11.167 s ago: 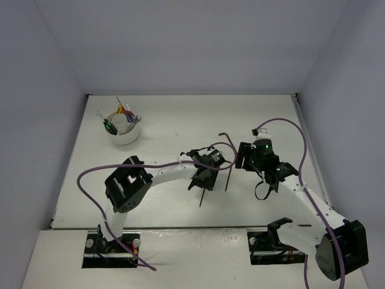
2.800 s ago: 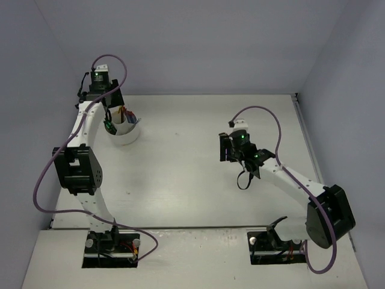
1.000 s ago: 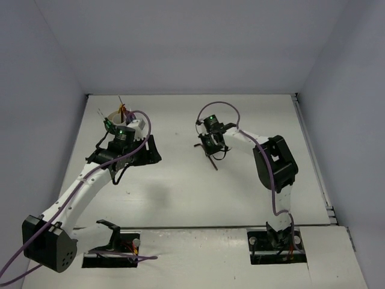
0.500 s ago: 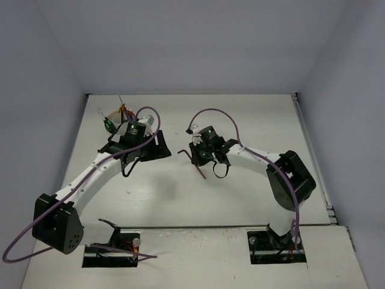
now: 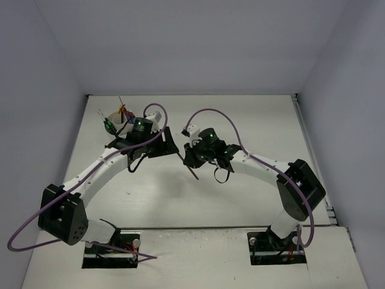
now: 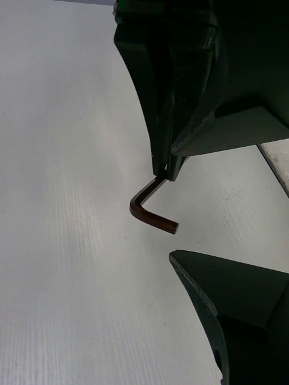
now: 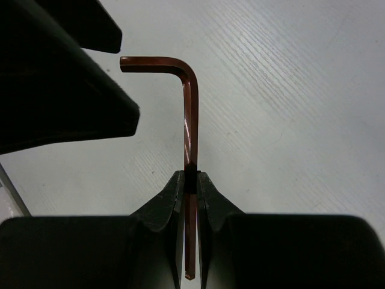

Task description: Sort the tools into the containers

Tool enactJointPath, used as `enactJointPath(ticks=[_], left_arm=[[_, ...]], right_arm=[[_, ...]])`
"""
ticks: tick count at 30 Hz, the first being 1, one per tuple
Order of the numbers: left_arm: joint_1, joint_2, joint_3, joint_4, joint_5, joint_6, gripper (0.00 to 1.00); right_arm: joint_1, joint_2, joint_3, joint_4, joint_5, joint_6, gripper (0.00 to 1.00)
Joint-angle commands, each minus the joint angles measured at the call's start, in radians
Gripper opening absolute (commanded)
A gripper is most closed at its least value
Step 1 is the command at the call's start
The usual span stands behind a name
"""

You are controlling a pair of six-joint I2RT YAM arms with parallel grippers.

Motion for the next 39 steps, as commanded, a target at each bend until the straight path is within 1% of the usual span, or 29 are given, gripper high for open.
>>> enactJointPath(ticks=[1,3,5,13,19,24,28,30,31,32,34,39], left_arm=[[-0.003,0.002,0.058,0.062,0.028,-0.013,0.61],[-0.002,0.007,0.053,0.065,0.027,-0.021,0.60],[-0.004,0.009,0.053,0.067,0.031,-0.030,0.58],[-0.020,0.010,0.043,0.115,0.027,-0.051,0.39],[-0.022,0.024,0.047,0.130,0.038,-0.064,0.30],[-0.020,0.032,0.035,0.147,0.036,-0.075,0.21],[-0.020,0.036,0.028,0.167,0.036,-0.087,0.17],[-0.020,0.032,0.022,0.175,0.033,-0.088,0.10],[-0.022,0.028,0.022,0.181,0.033,-0.088,0.09],[-0.020,0.022,0.019,0.190,0.033,-0.086,0.02],[-0.020,0.013,0.010,0.205,0.033,-0.079,0.00],[-0.020,-0.018,0.005,0.228,0.052,-0.051,0.00]], right_arm=[[0.002,-0.082,0.009,0.102,-0.041,0.010,0.00],[0.002,-0.088,0.008,0.106,-0.045,0.013,0.00],[0.002,-0.095,0.003,0.114,-0.047,0.017,0.00],[0.007,-0.097,0.002,0.128,-0.054,0.023,0.00],[0.009,-0.101,-0.002,0.136,-0.056,0.026,0.00],[0.010,-0.099,-0.005,0.141,-0.057,0.026,0.00],[0.012,-0.100,-0.005,0.147,-0.059,0.026,0.00],[0.012,-0.101,-0.007,0.148,-0.059,0.026,0.00],[0.013,-0.101,-0.007,0.150,-0.059,0.026,0.00],[0.014,-0.103,-0.010,0.152,-0.058,0.024,0.00],[0.013,-0.105,-0.021,0.155,-0.054,0.024,0.00],[0.012,-0.116,-0.034,0.160,-0.040,0.023,0.00]])
